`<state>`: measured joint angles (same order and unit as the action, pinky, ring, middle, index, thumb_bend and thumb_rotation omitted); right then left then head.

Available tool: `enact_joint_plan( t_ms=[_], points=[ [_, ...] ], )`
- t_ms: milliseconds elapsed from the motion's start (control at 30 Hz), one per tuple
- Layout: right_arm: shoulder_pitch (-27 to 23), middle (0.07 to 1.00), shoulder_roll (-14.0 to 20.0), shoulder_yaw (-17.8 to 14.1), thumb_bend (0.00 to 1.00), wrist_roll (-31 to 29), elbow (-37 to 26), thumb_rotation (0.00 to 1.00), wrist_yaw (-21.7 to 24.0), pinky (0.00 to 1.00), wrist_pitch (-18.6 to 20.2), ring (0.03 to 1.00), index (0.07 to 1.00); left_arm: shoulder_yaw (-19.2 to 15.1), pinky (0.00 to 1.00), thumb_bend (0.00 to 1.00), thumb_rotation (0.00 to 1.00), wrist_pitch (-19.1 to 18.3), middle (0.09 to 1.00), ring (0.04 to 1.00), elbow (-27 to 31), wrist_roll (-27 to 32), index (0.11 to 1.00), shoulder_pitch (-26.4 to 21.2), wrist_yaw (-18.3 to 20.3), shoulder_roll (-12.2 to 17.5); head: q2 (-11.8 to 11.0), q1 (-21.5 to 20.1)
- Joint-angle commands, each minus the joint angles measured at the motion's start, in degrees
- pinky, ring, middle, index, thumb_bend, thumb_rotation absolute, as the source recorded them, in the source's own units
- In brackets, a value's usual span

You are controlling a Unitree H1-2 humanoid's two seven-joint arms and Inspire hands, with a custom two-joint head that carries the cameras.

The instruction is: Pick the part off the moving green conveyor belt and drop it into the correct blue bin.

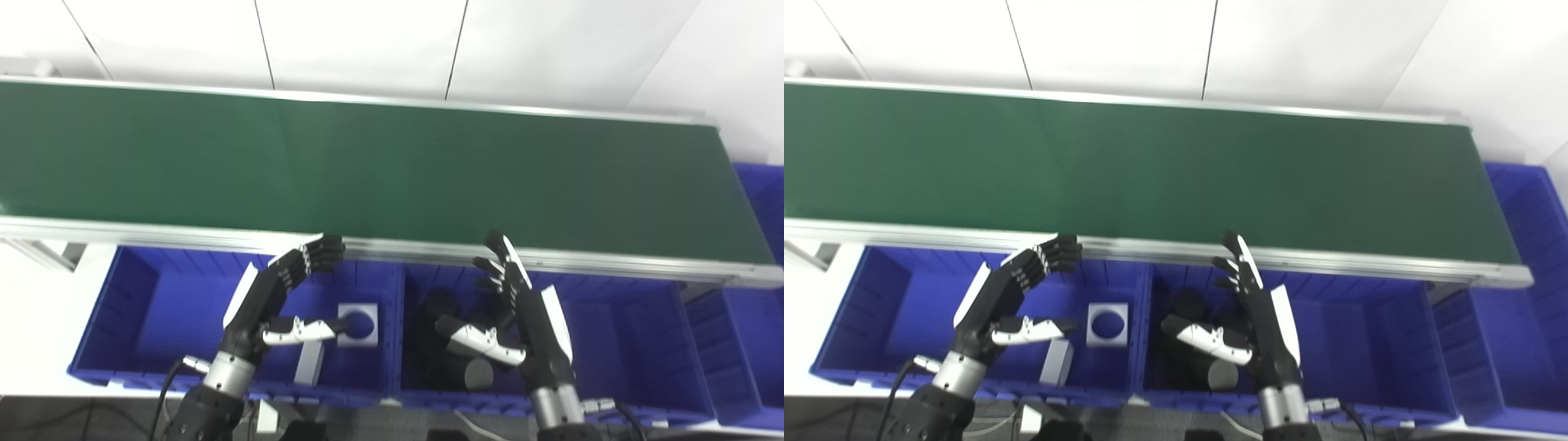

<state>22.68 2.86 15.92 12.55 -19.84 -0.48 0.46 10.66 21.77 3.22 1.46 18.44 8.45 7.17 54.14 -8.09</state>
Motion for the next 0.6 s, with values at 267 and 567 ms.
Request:
enact_joint_plan(
  t_ms=[267, 567],
  points=[
    [-0.9, 0.799, -0.1, -0.6, 0.87, -2.8, 0.2, 0.35, 1.4, 0.67, -2.9, 0.749, 0.878, -0.8, 0.71, 0.80, 0.25, 0.8, 0.777, 0.755, 1.2, 0.6, 0.779, -0.2, 0.7, -0.2, 0.0, 0.6],
    [-1.7, 0.765, 0.1, -0.9, 0.86, -2.4, 1.5, 0.33, 1.4, 0.66, -4.1, 0.725, 0.849, -1.1, 0.70, 0.80, 0.24, 1.0, 0.778, 0.752, 0.7, -0.3, 0.779, -0.4, 0.2, -1.1, -0.1, 0.8]
  ],
)
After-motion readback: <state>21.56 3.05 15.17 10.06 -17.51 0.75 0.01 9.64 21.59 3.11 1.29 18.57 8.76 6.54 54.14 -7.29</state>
